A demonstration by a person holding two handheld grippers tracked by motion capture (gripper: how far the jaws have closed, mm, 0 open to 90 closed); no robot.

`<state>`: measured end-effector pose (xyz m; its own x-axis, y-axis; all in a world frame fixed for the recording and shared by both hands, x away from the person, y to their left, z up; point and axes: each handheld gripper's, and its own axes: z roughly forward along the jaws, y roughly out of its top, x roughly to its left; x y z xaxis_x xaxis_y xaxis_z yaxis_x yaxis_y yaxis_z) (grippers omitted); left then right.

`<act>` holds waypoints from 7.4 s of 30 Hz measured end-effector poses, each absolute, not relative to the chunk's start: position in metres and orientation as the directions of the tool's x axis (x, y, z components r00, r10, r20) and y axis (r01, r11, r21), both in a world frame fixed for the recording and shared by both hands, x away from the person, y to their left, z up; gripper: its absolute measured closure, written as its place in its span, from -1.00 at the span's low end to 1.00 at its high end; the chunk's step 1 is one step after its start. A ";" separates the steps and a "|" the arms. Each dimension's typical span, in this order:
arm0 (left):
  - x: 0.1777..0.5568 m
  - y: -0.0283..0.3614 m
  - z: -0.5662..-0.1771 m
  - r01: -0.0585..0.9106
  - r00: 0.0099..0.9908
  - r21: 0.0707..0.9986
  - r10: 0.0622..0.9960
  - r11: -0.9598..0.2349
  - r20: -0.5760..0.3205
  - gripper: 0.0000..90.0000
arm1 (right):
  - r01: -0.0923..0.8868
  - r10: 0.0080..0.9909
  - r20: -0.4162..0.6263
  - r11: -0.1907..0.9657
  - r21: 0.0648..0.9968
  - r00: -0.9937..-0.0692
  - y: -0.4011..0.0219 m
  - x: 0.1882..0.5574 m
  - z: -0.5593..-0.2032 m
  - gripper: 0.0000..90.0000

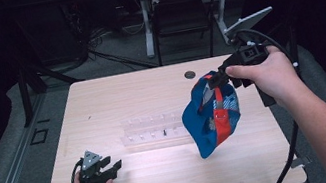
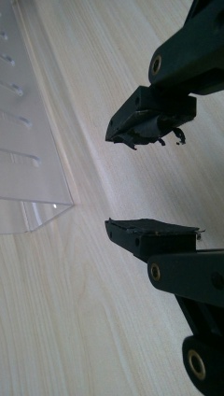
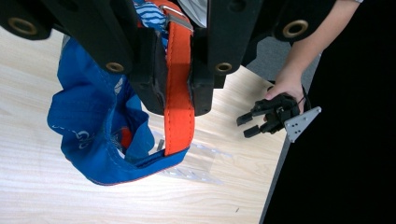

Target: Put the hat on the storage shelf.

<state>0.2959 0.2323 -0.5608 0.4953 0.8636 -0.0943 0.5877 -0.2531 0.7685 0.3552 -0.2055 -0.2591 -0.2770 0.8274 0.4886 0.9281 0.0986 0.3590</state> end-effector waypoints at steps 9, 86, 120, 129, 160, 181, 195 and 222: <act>0.296 0.232 -0.561 0.585 0.495 0.772 0.863 -0.248 -0.098 0.13 | 0.923 0.824 0.491 0.093 0.374 -0.282 -0.197 0.362 -0.253 0.72; 0.296 0.202 -0.538 0.509 0.573 0.816 0.815 -0.275 -0.083 0.14 | 0.911 0.800 0.549 -0.008 0.412 -0.241 -0.133 0.422 -0.277 0.72; 0.312 0.083 -0.497 0.320 0.736 0.850 0.675 -0.418 0.055 0.44 | 0.912 0.788 0.556 0.017 0.409 -0.264 -0.130 0.418 -0.277 0.72; 0.315 0.080 -0.503 0.320 0.736 0.831 0.672 -0.455 0.085 0.80 | 0.912 0.790 0.552 0.021 0.411 -0.267 -0.131 0.417 -0.276 0.72; 0.317 0.103 -0.512 0.333 0.720 0.838 0.690 -0.433 0.071 0.96 | 0.924 0.790 0.554 0.040 0.379 -0.261 -0.127 0.423 -0.295 0.72; 0.319 0.111 -0.532 0.381 0.701 0.838 0.713 -0.391 0.014 0.96 | 0.939 0.799 0.556 0.035 0.342 -0.232 -0.120 0.430 -0.326 0.72; 0.317 0.115 -0.530 0.384 0.699 0.842 0.715 -0.380 0.003 0.95 | 0.948 0.803 0.559 0.021 0.319 -0.206 -0.127 0.430 -0.335 0.71; 0.309 0.140 -0.526 0.416 0.681 0.850 0.730 -0.324 -0.055 0.64 | 0.940 0.813 0.549 -0.004 0.340 -0.195 -0.149 0.427 -0.333 0.59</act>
<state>0.3086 0.1401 -0.5258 0.6809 0.7304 -0.0549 0.4159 -0.3238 0.8498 0.4272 -0.1490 -0.3333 -0.1945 0.8130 0.5488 0.9405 -0.0043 0.3398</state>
